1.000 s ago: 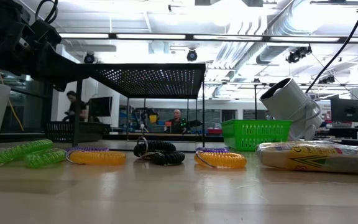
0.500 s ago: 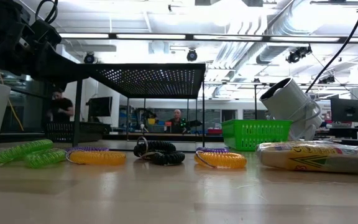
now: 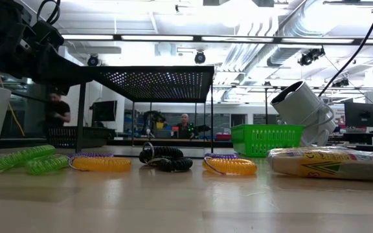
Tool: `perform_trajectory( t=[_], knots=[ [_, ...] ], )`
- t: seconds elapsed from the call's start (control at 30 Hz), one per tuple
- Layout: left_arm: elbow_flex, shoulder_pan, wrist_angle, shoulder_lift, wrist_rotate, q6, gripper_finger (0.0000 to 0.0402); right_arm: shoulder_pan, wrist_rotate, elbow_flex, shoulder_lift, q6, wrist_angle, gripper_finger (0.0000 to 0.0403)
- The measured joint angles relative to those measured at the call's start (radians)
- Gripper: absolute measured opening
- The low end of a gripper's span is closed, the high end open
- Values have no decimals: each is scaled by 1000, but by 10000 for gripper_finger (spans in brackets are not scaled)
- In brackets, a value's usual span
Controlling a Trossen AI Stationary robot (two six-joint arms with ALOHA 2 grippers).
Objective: Pick & Place Office Desk Supplies
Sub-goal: Put the brown rubber band into the green basket
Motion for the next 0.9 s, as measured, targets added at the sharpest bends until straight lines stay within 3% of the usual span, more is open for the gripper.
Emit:
perform_trajectory(
  t=[0.4, 0.9],
  knots=[
    [0, 0, 0, 0, 0, 0, 118, -118, 202, 244, -24, -226, -457, 2],
    [0, 0, 0, 0, 0, 0, 118, -320, 468, 290, -27, -463, -471, 2]
  ],
)
